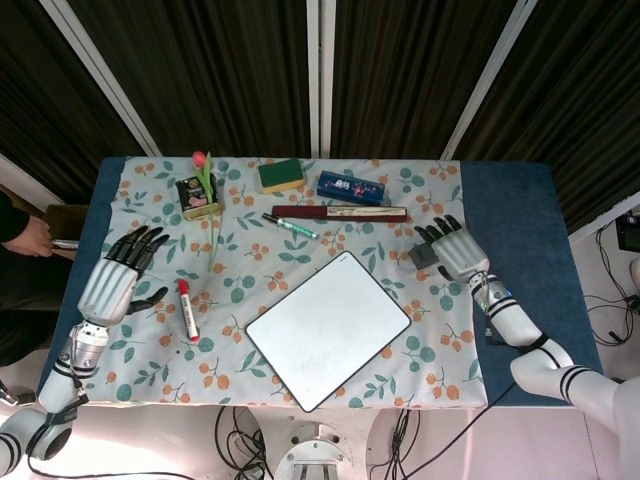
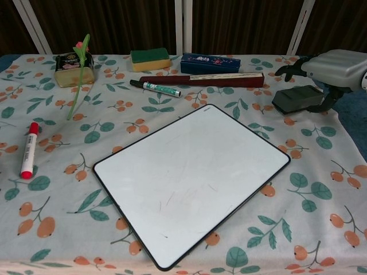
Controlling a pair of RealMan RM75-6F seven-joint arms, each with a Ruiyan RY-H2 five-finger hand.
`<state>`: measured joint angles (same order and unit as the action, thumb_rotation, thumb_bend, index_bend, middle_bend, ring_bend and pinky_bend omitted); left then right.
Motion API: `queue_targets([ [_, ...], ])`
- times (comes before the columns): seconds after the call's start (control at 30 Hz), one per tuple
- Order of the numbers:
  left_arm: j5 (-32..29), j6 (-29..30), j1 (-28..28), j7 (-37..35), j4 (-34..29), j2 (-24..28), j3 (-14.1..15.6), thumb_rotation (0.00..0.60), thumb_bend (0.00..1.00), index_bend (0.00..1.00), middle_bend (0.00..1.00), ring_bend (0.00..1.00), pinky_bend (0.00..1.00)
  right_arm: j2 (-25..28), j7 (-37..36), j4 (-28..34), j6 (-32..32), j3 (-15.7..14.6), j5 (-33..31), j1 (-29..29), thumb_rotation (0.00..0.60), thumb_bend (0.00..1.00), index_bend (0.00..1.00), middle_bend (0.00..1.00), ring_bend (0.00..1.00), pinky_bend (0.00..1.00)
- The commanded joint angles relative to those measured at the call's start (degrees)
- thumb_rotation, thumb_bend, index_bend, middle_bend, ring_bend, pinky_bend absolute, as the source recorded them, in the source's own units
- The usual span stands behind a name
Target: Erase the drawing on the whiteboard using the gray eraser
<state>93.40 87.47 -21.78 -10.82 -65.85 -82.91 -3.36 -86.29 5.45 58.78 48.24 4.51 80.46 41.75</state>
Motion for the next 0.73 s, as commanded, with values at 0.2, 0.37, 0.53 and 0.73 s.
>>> queue_targets([
  [0.2, -1.02, 1.13, 2.3, 2.64, -4.11, 3.23, 0.49, 0.524, 0.2, 0.13, 0.1, 0.07, 0.19, 9.47, 4.52, 14.81, 11.79, -0.55, 0.28, -7.14, 0.6, 0.1, 0.0, 0.0, 0.0, 0.0],
  [0.37, -4.9, 1.46, 8.57, 7.59, -11.95, 9.42, 3.72, 0.405, 0.2, 0.14, 0.1, 0.07, 0.19, 18.21, 15.96, 27.31, 26.7, -4.58, -3.2, -20.41, 0.6, 0.1, 0.0, 0.0, 0.0, 0.0],
  [0.53, -9.28, 2.59, 15.35, 8.58, -13.0, 11.48, 6.62, 0.315, 0.2, 0.14, 0.1, 0.07, 0.19, 17.12, 10.49, 23.16, 39.84, -7.46, -4.31, -32.92, 0.6, 0.1, 0.0, 0.0, 0.0, 0.0],
  [0.73, -9.14, 3.89, 17.9, 5.65, -7.74, 9.08, 6.47, 0.311, 0.2, 0.13, 0.1, 0.07, 0.18, 13.35, 1.28, 15.78, 44.6, -7.35, -1.75, -37.91, 0.6, 0.11, 0.0, 0.0, 0.0, 0.0],
])
